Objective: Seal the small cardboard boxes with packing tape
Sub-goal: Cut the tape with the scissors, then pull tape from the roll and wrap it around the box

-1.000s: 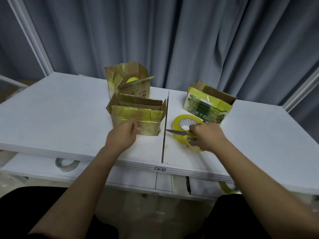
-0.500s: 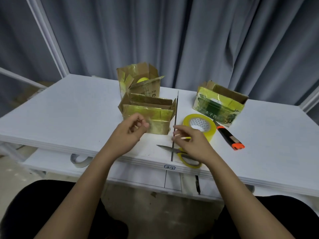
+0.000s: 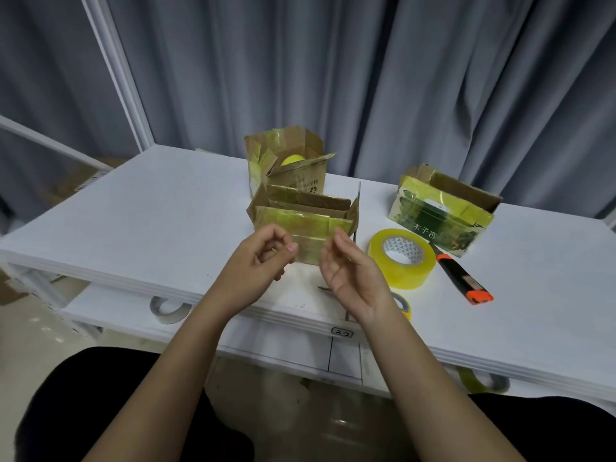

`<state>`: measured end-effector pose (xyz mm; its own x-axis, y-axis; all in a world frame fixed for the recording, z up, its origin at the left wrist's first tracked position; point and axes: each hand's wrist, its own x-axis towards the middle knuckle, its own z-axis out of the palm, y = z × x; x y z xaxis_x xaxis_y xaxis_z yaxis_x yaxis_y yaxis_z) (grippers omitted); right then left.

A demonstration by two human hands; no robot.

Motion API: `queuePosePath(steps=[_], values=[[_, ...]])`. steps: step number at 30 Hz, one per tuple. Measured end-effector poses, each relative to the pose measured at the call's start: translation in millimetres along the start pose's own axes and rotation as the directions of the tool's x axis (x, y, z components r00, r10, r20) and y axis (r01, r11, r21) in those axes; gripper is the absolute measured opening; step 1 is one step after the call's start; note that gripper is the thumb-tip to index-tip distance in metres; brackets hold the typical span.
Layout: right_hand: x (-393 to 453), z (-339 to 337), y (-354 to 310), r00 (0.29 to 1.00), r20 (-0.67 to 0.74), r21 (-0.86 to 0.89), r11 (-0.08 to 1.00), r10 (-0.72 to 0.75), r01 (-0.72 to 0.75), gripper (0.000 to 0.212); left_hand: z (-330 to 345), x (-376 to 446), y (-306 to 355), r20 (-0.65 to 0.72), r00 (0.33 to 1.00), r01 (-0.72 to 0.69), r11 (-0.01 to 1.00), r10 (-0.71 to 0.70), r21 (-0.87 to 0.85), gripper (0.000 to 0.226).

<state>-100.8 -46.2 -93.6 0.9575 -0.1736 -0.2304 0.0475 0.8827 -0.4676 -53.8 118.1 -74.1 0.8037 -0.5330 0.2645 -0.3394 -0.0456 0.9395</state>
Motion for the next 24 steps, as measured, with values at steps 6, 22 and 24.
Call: queuePosePath(steps=[6, 22, 24], values=[[4.8, 8.2, -21.5, 0.797, 0.131, -0.701, 0.513, -0.59, 0.495, 0.033, 9.5, 5.3, -20.4, -0.082, 0.981, 0.172, 0.982, -0.178, -0.08, 0.016], [25.3, 14.6, -56.5, 0.725, 0.408, -0.807, 0.153, -0.556, 0.571, 0.044, 17.5, 58.7, -22.3, -0.059, 0.841, 0.54, 0.839, -0.537, 0.067, 0.013], [23.3, 16.1, -66.3, 0.7, 0.416, -0.792, 0.146, -0.58, 0.592, 0.047, 12.0, 64.8, -21.7, -0.123, 0.875, 0.484, 0.848, -0.468, 0.214, 0.01]])
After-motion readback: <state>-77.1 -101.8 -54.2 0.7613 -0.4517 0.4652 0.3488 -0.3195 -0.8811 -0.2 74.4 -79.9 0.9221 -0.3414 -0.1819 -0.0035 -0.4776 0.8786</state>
